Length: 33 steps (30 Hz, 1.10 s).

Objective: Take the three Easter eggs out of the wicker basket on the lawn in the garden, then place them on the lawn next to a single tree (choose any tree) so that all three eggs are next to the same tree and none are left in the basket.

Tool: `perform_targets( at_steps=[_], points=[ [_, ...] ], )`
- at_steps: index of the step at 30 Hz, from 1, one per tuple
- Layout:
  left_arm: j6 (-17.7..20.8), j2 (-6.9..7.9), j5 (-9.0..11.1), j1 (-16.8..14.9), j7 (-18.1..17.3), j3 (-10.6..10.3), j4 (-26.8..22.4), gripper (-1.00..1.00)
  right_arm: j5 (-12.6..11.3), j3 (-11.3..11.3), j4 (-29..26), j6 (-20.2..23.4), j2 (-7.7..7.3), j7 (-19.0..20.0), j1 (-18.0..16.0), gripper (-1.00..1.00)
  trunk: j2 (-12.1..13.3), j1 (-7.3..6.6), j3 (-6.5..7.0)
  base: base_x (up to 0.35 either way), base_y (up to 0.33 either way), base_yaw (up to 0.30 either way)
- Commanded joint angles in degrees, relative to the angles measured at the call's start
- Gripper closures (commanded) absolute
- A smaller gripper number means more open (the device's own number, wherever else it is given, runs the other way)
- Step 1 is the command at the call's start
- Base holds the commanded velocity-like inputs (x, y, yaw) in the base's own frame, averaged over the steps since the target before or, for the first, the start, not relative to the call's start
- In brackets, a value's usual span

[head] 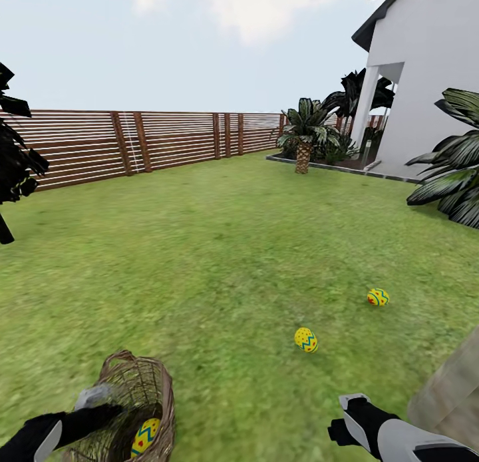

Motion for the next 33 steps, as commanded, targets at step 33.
perform_targets(
  at_steps=[33],
  points=[
    [1.07, 2.62, 0.43, -0.01, -0.10, 0.31, -1.55, -1.00, 0.35, 0.34, 0.13, -2.81, -0.07, 0.34, -0.04, -1.00, -0.03, 0.00, -0.06, 0.000, 0.000, 0.000]
  ],
)
